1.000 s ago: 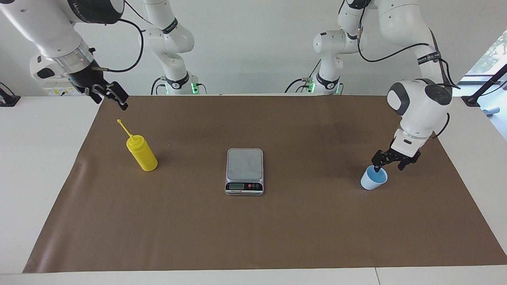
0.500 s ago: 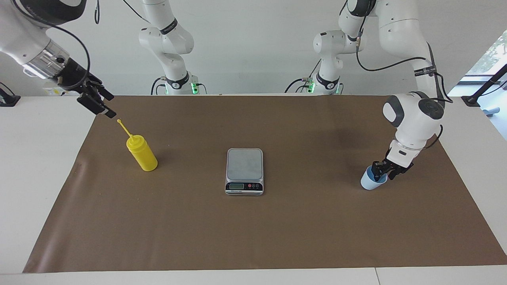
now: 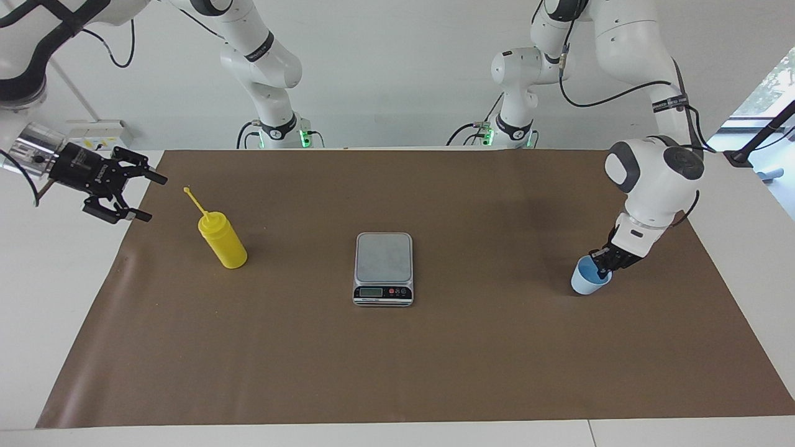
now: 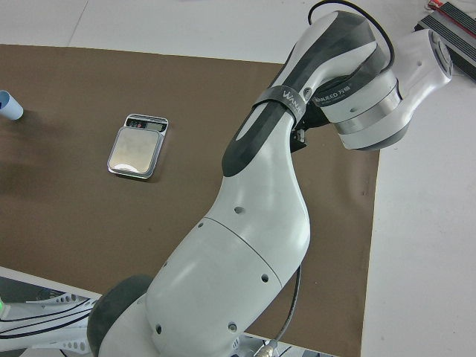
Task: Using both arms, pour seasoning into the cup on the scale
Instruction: 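Grasp the white cup with the left gripper and place it on the scale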
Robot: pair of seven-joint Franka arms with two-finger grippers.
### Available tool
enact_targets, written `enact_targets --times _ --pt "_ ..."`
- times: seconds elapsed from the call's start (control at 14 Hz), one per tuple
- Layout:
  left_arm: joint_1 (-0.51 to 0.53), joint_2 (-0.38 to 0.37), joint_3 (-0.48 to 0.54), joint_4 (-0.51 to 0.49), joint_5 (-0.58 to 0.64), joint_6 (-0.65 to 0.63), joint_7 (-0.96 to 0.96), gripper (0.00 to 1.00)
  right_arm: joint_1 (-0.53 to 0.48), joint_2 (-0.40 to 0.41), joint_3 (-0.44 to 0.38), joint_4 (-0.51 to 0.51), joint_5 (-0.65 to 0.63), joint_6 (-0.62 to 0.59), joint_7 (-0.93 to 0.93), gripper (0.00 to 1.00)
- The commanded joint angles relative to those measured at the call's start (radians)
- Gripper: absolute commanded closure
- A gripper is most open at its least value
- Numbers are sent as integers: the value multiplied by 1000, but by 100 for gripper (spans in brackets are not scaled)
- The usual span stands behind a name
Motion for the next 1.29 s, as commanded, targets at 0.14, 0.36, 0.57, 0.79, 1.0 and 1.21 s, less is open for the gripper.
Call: enact_targets --times 0.14,0.36,0.57,0.79,1.0,1.21 --pt "-208 -94 4 -16 1 -90 -269 100 -110 391 21 409 114 -240 28 0" --pt "-386 -84 6 -13 18 -70 -521 100 -203 517 102 488 114 -249 13 0" --pt "-526 -73 4 7 71 -48 -760 100 -253 584 134 454 38 -260 -241 0" --pt "-638 16 6 122 85 -62 -940 100 -260 532 134 304 42 -205 -311 0" --pt "-720 118 6 238 111 -88 -1061 100 -279 446 134 66 45 -109 -430 0" --pt "-766 175 6 283 128 -99 -1097 100 -265 401 136 -43 66 -38 -457 0"
